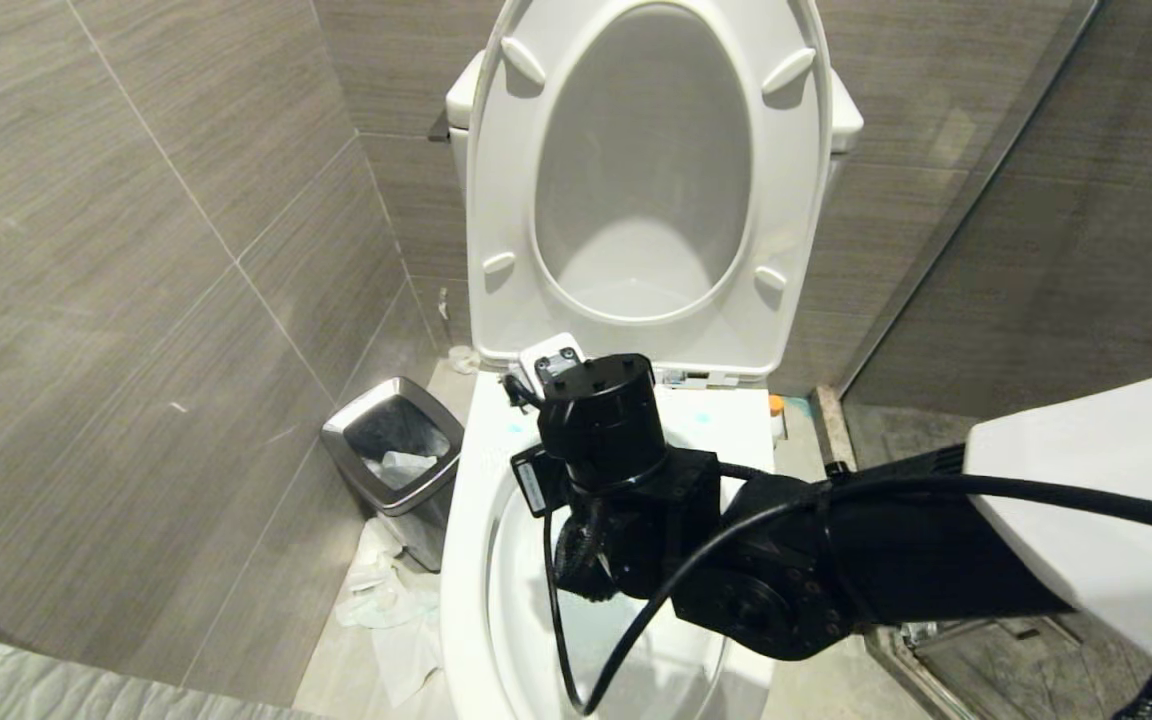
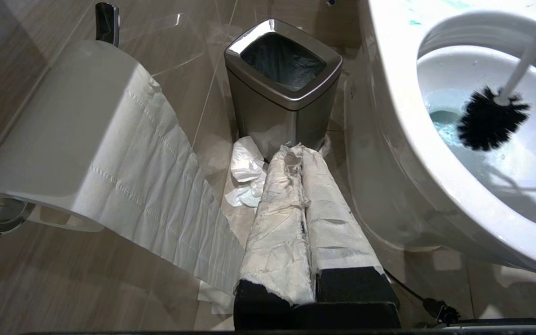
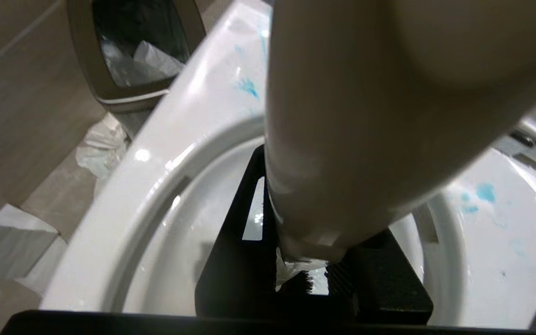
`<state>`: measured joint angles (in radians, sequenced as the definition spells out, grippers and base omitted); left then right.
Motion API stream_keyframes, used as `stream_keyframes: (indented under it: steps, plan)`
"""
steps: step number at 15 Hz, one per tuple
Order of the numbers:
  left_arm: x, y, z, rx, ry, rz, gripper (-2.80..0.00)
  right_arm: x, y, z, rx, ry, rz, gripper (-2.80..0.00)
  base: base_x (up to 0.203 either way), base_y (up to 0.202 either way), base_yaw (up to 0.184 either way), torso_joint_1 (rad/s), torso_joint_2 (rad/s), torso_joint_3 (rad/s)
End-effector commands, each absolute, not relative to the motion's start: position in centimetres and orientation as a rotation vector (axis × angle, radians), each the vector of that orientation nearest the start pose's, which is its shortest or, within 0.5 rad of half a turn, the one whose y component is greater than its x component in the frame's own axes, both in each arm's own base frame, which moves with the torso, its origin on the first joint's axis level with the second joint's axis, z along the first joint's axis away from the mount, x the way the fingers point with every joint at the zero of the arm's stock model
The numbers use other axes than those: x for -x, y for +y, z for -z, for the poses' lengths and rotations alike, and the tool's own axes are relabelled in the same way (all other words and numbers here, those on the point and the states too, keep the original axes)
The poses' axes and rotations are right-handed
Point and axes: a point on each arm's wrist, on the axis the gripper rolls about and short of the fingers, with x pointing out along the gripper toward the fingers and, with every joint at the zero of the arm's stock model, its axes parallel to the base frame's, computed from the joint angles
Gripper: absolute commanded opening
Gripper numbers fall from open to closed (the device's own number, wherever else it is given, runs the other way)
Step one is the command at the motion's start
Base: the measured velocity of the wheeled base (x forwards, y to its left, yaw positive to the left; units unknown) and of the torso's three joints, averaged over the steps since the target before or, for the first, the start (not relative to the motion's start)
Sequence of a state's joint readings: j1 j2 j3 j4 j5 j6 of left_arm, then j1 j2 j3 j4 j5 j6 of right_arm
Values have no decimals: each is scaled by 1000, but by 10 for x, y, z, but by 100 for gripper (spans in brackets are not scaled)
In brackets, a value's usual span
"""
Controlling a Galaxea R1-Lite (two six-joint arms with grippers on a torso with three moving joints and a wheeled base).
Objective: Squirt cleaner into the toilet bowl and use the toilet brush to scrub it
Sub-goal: Scrub the toilet bowl
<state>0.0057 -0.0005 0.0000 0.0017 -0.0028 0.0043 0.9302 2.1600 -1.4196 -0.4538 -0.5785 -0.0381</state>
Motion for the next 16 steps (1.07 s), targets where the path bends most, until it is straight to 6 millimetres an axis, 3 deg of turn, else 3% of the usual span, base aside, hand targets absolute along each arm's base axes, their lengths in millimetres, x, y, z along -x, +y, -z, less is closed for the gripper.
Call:
stream_keyframes:
  steps: [1, 5, 7, 13, 16]
  plan:
    - [23, 0, -75, -5, 3, -3, -280, -286, 364, -146, 245, 195, -351, -280, 0, 0, 0, 0, 0, 0]
    - [23, 0, -75, -5, 3, -3, -280, -305, 385, -148, 233, 140, -323, -280, 0, 0, 0, 0, 0, 0]
    - [23, 0, -75, -5, 3, -3, -280, -313, 385, -156, 238, 138, -303, -280, 0, 0, 0, 0, 0, 0]
    - [23, 0, -75, -5, 3, -3, -280, -342, 338, -186, 225, 122, -192, -280, 0, 0, 0, 0, 0, 0]
    - [23, 0, -75, -5, 3, -3, -280, -339, 310, -190, 249, 154, -156, -280, 0, 0, 0, 0, 0, 0]
